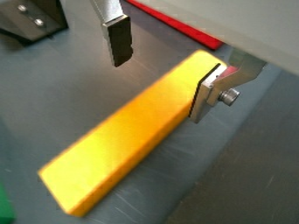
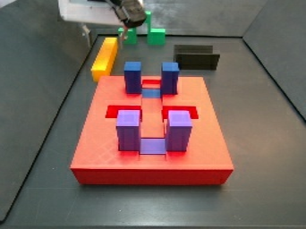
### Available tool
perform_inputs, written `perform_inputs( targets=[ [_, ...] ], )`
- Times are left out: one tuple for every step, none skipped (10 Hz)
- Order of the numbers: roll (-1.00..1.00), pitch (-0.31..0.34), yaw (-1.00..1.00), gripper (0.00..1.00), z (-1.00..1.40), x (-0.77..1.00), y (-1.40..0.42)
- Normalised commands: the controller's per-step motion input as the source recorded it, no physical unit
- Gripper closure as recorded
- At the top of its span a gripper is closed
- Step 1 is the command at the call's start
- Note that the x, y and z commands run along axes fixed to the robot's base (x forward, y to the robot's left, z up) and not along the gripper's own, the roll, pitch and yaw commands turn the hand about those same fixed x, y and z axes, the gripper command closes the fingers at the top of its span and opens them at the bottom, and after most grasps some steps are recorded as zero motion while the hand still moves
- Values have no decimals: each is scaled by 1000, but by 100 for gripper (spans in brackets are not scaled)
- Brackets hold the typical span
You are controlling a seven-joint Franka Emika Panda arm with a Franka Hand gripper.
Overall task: Pick up the yellow object. Move up. Move to above the board. Insert the yellow object.
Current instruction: Pick up the yellow object.
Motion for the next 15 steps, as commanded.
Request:
perform_inputs(
  targets=[
    [-13,0,0,0,-137,-160,63],
    [-59,-4,0,0,-20,-134,286],
    [-33,0,0,0,-80,-151,306],
    [-63,-19,0,0,-60,-106,269],
    [-53,-17,9,0,-46,0,74],
    [-24,0,71,0,-151,194,23],
    [-24,0,106,0,-211,389,29],
    [-4,0,63,0,-274,237,9],
    [0,0,26,0,-249,63,6],
    [0,0,0,0,-289,0,0],
    [0,0,0,0,-397,-89,-54],
    [-29,-16,0,0,-320,-126,-140],
    [-71,-34,0,0,-186,-80,-120],
    [-81,-27,0,0,-89,-37,-106],
    [-71,-11,0,0,-37,-23,-94]
  ],
)
